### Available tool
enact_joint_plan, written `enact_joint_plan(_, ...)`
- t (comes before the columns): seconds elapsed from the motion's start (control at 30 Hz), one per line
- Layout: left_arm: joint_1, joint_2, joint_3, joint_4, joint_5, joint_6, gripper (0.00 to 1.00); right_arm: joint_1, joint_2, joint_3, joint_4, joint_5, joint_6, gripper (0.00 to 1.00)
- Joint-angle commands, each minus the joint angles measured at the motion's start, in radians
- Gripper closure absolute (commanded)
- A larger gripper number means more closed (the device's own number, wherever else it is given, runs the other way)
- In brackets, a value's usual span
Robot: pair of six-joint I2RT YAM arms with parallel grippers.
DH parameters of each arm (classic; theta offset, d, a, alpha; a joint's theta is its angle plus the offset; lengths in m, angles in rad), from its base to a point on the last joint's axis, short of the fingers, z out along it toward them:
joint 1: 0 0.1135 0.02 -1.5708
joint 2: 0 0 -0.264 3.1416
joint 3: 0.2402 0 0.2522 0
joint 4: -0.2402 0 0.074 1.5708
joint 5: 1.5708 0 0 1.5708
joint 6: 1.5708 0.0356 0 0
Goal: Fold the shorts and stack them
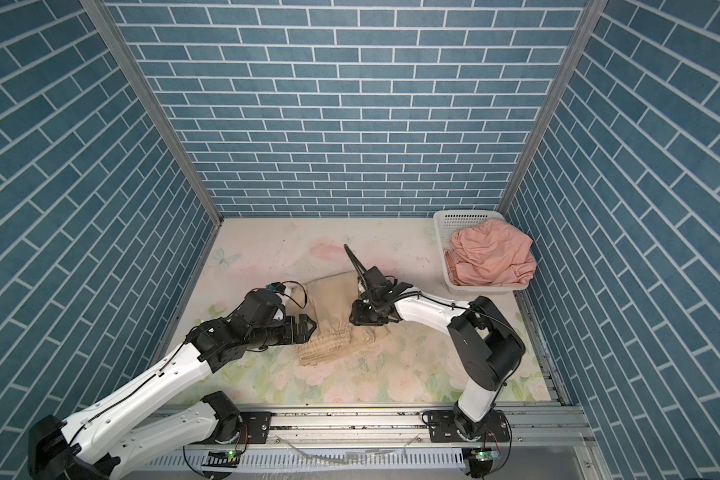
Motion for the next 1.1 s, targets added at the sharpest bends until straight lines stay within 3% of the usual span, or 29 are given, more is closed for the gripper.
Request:
enact_joint_plan(0.0, -0.062, 0.051, 0.0, 0.015, -0.015, 0.03, 0.0, -0.063, -0.119, -0.087, -0.134, 0.04, -0.039, 0.48)
enact_joint_plan(0.13, -0.253, 0.183, 0.079, -0.008, -0.121, 0.052, 0.13, -0.139, -0.251, -0.179, -0.139, 0.034, -0.034, 0.47)
enact_joint_plan(0.37, -0.442, 0.523, 0.2, 0.044, -0.103, 0.015, 0.66, -0.249, -0.375, -0.223, -0.147, 0.039, -0.059, 0.46)
enact_joint_plan(0.43, -0.468, 0.604, 0.221, 0.103, -0.092, 0.006, 0.72, -0.275, -0.394, -0.229, -0.143, 0.028, -0.066, 0.46)
enact_joint_plan(0.67, -0.453, 0.801, 0.276, 0.062, -0.169, -0.025, 0.84, -0.344, -0.446, -0.236, -0.165, -0.01, -0.09, 0.46)
enact_joint_plan(1.07, -0.247, 0.843, 0.176, 0.111, -0.167, -0.006, 0.91, -0.356, -0.384, -0.232, -0.124, -0.1, -0.08, 0.45)
